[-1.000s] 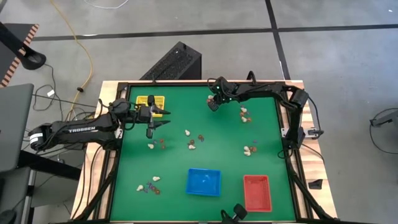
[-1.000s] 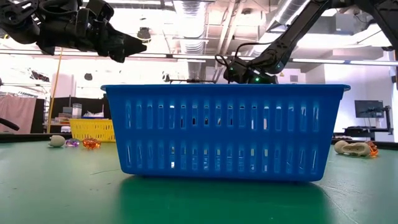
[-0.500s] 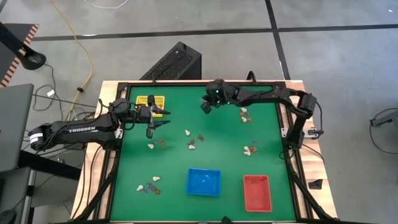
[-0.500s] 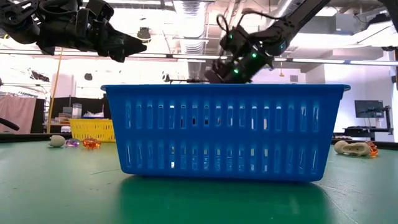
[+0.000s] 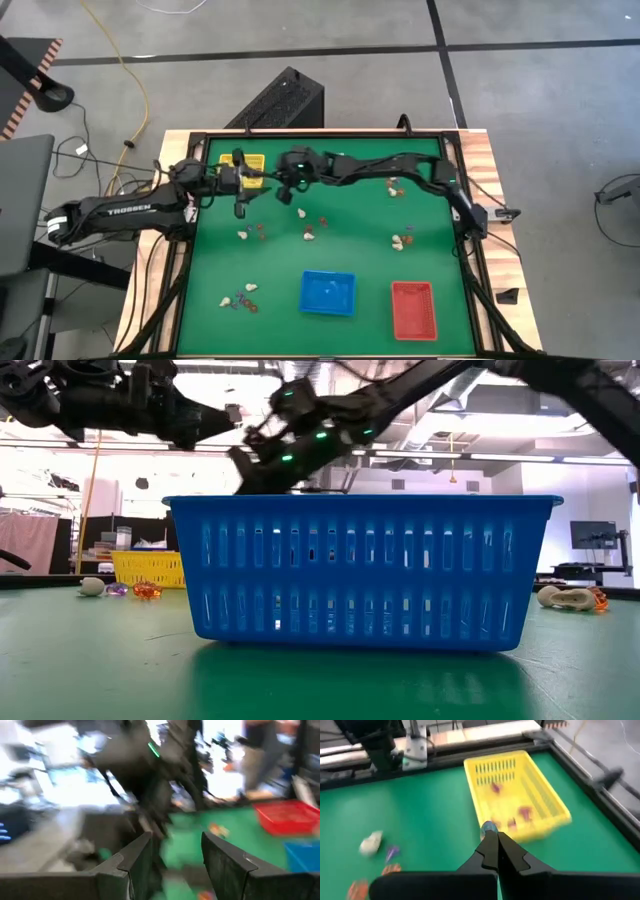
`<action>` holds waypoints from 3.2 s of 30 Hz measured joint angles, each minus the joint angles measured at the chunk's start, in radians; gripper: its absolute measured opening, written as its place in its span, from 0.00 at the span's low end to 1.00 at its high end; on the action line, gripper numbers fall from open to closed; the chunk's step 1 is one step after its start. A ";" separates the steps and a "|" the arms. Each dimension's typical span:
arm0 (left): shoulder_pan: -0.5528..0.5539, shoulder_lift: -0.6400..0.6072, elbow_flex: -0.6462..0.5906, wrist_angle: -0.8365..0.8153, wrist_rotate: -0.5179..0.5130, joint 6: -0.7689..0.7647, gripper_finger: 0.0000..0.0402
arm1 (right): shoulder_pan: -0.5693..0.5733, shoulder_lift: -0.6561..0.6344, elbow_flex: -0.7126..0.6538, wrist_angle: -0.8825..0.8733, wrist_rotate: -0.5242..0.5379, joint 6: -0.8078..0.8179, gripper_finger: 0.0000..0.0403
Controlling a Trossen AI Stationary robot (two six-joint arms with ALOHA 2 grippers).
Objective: Sort Halloween decoration
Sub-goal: Put the purple witch hat toy into the yellow basket, then put the white skull toy into the blue basket
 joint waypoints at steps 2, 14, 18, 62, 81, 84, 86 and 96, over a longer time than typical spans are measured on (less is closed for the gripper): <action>0.001 -0.051 0.000 -0.026 -0.076 -0.004 0.40 | -0.001 0.073 0.112 -0.020 -0.004 0.000 0.05; 0.000 -0.249 -0.001 -0.213 -0.108 -0.003 0.40 | -0.013 0.361 0.568 -0.186 0.011 0.005 0.25; -0.002 -0.249 -0.001 -0.215 -0.093 -0.003 0.40 | -0.019 0.339 0.571 -0.212 0.057 0.005 0.37; -0.040 0.173 -0.002 -0.035 -0.011 -0.081 0.40 | 0.044 -0.967 -0.852 -0.543 -0.205 0.031 0.48; -0.242 0.784 0.291 -0.054 0.004 -0.023 0.40 | 0.114 -1.264 -1.191 -0.215 -0.121 0.011 0.48; -0.236 0.851 0.387 -0.236 -0.043 0.051 0.40 | 0.115 -1.264 -1.191 -0.229 -0.123 -0.021 0.48; -0.232 0.890 0.443 -0.332 -0.048 0.103 0.40 | 0.116 -1.264 -1.191 -0.239 -0.124 -0.029 0.48; -0.173 0.919 0.536 -0.577 -0.082 0.237 0.40 | 0.116 -1.264 -1.191 -0.256 -0.124 -0.035 0.48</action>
